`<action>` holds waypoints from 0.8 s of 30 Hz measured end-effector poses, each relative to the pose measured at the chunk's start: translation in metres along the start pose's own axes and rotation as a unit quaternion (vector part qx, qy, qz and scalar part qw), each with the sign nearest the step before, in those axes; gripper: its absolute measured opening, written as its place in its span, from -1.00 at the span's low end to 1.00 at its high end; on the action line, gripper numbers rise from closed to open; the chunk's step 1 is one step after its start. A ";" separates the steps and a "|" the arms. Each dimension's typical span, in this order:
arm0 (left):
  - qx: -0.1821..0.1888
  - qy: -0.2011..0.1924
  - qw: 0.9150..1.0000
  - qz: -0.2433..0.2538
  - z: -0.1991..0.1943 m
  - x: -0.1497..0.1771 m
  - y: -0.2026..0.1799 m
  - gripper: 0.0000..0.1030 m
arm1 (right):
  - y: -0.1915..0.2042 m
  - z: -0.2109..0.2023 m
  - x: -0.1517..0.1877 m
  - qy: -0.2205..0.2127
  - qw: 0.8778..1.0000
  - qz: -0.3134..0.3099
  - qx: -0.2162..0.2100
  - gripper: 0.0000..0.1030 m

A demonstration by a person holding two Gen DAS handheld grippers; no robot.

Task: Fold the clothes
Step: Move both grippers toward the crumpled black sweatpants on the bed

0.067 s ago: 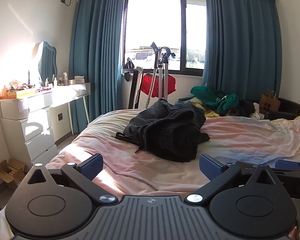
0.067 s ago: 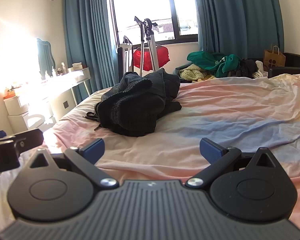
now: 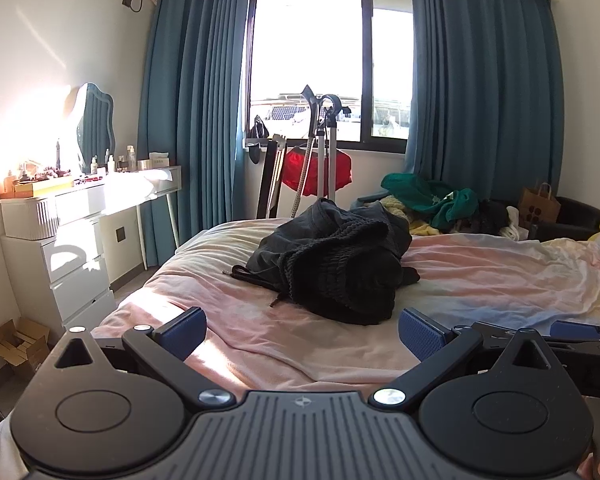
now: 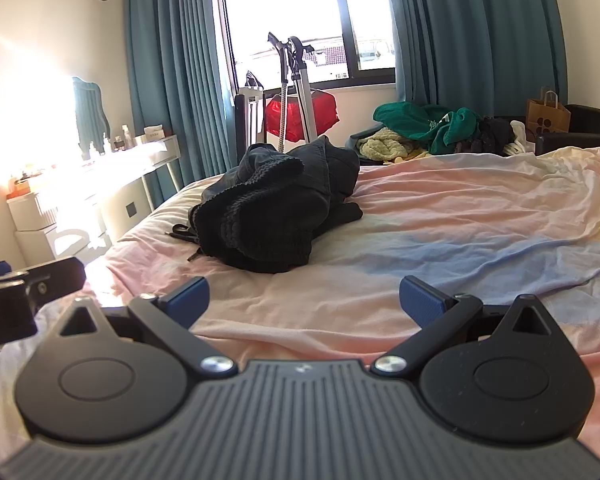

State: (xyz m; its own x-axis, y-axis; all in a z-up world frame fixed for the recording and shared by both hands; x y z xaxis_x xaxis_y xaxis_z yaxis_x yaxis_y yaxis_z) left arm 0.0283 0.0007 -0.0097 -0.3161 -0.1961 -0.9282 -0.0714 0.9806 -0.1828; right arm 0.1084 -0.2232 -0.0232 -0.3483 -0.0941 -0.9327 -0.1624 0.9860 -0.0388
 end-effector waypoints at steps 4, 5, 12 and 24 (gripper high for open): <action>0.002 -0.005 1.000 -0.003 0.000 0.000 0.001 1.00 | 0.000 0.000 -0.001 0.001 1.000 0.002 -0.001 1.00; 0.002 -0.005 1.000 -0.003 0.000 0.000 0.001 1.00 | 0.000 0.000 -0.001 0.001 1.000 0.000 0.000 1.00; -0.001 -0.004 1.000 -0.001 0.001 0.002 0.001 1.00 | 0.004 0.001 0.006 -0.001 1.000 -0.007 0.001 1.00; 0.019 -0.012 1.000 -0.021 0.000 0.004 0.006 1.00 | -0.004 0.001 0.001 -0.005 1.000 0.011 0.002 1.00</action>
State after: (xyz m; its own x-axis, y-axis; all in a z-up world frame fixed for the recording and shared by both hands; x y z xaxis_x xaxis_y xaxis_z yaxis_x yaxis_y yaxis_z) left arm 0.0267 0.0061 -0.0149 -0.2908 -0.2370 -0.9270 -0.0484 0.9712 -0.2331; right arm 0.1097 -0.2271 -0.0238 -0.3433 -0.0707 -0.9366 -0.1511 0.9883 -0.0192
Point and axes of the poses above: each gripper's, at about its wrist camera, not at the fingertips, and z roughly the way its jaws point, y to its left, x to its underside, the point moved 3 cm from there along z, roughly the way its jaws point, and after that the axes turned 12 degrees about -z, right-handed, at the moved point
